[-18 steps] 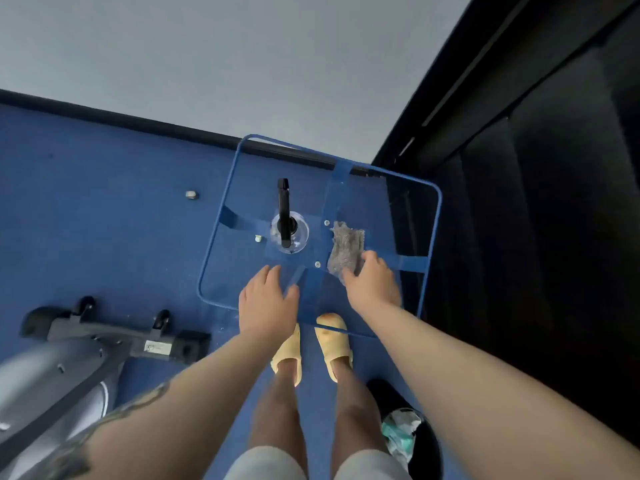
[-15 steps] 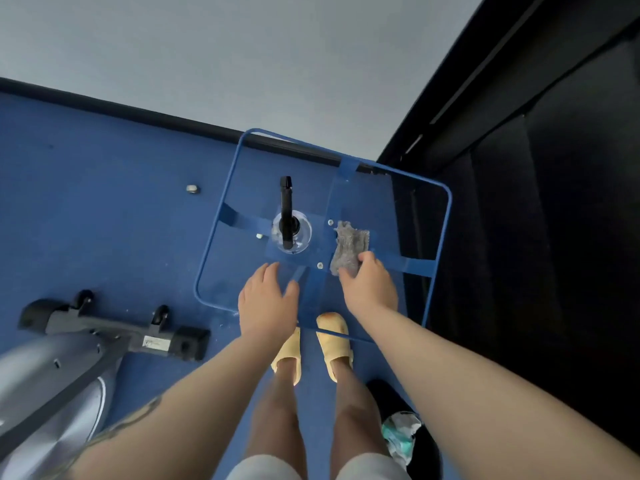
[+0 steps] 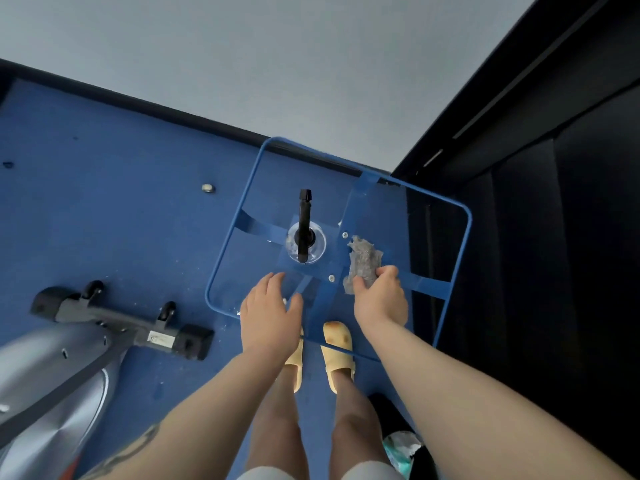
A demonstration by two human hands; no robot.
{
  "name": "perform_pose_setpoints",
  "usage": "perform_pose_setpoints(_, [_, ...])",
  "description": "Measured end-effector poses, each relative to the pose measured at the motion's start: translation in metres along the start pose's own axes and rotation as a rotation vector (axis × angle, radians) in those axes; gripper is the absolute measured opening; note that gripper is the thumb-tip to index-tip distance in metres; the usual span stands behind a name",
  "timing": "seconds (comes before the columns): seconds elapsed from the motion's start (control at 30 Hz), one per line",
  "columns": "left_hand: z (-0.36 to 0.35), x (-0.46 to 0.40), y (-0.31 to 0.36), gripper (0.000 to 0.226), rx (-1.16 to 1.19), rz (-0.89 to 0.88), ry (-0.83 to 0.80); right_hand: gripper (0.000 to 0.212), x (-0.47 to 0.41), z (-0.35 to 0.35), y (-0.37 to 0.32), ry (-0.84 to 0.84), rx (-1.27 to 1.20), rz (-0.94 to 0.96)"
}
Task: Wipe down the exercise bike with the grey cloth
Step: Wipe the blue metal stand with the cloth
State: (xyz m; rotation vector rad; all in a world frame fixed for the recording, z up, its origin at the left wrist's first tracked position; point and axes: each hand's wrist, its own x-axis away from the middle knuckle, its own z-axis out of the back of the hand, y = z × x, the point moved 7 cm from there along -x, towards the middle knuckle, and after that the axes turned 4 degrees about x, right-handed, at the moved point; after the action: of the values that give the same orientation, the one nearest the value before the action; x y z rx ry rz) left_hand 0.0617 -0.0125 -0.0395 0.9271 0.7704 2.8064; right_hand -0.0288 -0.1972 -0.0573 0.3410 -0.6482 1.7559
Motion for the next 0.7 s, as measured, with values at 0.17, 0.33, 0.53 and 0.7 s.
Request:
perform_pose_setpoints(0.17, [0.044,0.016,0.023,0.046,0.017,-0.055,0.035,0.023,0.027,0.049,-0.013,-0.008,-0.212,0.091])
perform_pose_setpoints(0.33, [0.118,0.045,0.049,0.042,0.071,-0.125,0.184,0.017,0.060,0.138,-0.038,0.150,-0.342,0.333])
perform_pose_setpoints(0.53, [0.205,0.093,0.067,0.042,0.046,-0.172,0.395,0.023,0.123,0.218,-0.094,0.231,-0.438,0.701])
perform_pose_setpoints(0.7, [0.260,0.156,0.053,0.045,0.103,-0.136,0.647,0.025,0.197,0.223,-0.151,0.105,-0.420,1.031])
